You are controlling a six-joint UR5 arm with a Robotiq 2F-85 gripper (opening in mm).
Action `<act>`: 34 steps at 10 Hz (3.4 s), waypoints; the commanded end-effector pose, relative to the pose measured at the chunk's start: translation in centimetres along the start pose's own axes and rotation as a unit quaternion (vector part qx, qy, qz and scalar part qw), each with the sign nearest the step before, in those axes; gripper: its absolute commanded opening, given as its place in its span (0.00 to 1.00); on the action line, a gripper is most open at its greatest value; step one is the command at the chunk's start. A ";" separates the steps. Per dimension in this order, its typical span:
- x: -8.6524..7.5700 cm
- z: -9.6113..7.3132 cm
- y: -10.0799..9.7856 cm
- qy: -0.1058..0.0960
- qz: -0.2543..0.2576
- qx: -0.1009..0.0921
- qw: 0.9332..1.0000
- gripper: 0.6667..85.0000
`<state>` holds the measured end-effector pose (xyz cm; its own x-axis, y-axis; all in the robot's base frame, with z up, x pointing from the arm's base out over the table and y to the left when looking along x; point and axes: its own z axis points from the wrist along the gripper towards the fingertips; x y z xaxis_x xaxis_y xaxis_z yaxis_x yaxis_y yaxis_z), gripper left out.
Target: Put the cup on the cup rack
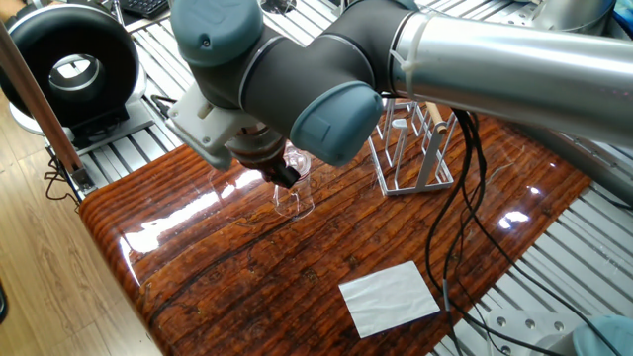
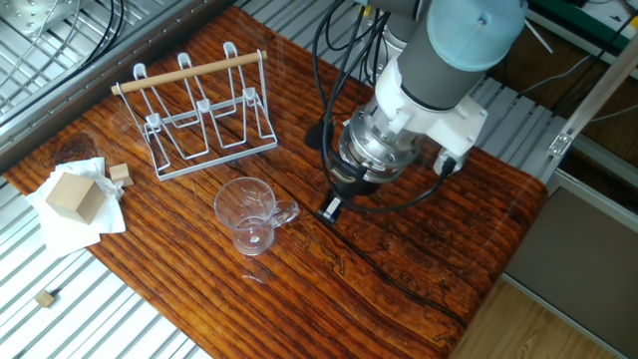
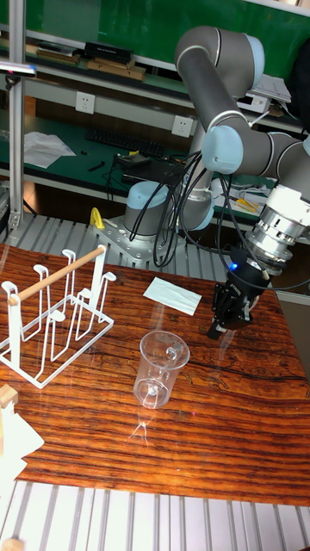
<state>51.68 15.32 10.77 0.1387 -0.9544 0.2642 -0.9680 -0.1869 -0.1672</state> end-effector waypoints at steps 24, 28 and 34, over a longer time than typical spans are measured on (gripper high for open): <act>0.3 0.9 -0.2 0.007 -0.116 0.003 0.993 0.47; 0.4 1.2 -0.3 0.011 -0.122 0.004 0.993 0.47; 1.0 1.2 -0.4 0.022 -0.097 0.005 0.995 0.45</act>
<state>52.19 14.62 9.77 0.3377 -0.8848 0.3212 -0.9148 -0.3888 -0.1094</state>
